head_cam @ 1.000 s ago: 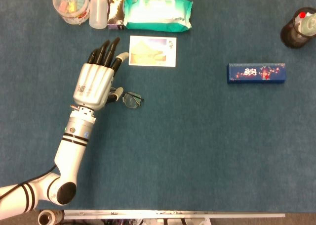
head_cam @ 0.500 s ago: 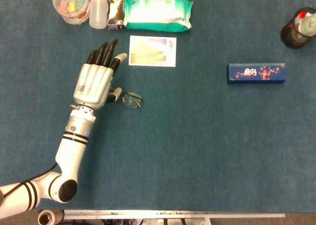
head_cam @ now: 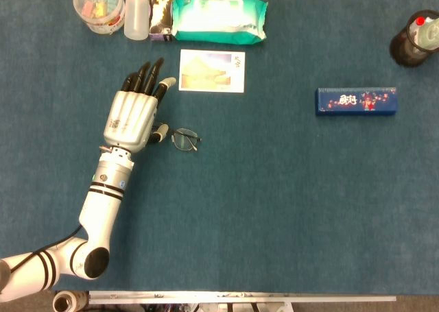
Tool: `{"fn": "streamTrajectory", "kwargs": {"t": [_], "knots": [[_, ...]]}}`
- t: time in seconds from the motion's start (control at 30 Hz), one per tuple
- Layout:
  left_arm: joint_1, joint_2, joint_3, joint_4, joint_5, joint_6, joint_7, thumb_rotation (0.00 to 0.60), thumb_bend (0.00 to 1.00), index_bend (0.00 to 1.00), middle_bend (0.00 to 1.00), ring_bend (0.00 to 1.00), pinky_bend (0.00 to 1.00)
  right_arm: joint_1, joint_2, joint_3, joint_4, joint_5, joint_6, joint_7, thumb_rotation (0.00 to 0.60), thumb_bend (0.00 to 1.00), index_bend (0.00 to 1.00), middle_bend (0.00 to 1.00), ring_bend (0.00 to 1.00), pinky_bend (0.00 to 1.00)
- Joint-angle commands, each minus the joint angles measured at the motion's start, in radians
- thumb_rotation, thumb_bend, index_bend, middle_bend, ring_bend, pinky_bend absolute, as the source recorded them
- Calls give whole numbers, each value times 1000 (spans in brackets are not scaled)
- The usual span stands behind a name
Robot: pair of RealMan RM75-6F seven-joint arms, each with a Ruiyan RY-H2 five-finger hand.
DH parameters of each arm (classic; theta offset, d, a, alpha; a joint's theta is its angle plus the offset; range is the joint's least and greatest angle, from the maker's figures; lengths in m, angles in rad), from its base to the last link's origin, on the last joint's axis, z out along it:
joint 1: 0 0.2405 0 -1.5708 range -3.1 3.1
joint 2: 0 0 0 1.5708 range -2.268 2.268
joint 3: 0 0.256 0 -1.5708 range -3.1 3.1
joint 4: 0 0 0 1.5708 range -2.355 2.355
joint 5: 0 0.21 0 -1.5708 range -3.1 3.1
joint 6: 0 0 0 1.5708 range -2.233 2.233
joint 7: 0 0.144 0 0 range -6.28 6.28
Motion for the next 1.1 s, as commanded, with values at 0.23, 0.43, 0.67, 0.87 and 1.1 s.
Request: {"fn": "streamTrajectory", "kwargs": {"t": [0.23, 0.43, 0.67, 0.87, 1.1], "knots": [[-6, -23, 3, 41, -13, -18, -7, 600, 203, 194, 0, 0, 145, -1, -1, 0, 2, -1, 3, 0, 600, 242, 275, 352, 235, 217], [-8, -35, 4, 68, -22, -29, -15, 600, 203, 194, 0, 0, 145, -1, -1, 0, 0, -1, 1, -1, 600, 242, 275, 352, 235, 217], [-8, -45, 7, 85, -25, -35, -17, 600, 202, 194, 0, 0, 145, -1, -1, 0, 1, 0, 1, -1, 600, 242, 275, 352, 235, 217], [5, -8, 9, 12, 17, 17, -33, 600, 203, 194, 0, 0, 145, -2, -1, 1, 1, 0, 2, 2, 600, 243, 275, 352, 235, 217], [67, 184, 55, -250, 152, 157, -29, 600, 202, 194, 0, 0, 145, -1, -3, -2, 1, -5, 1, -4, 600, 242, 275, 351, 235, 217]]}}
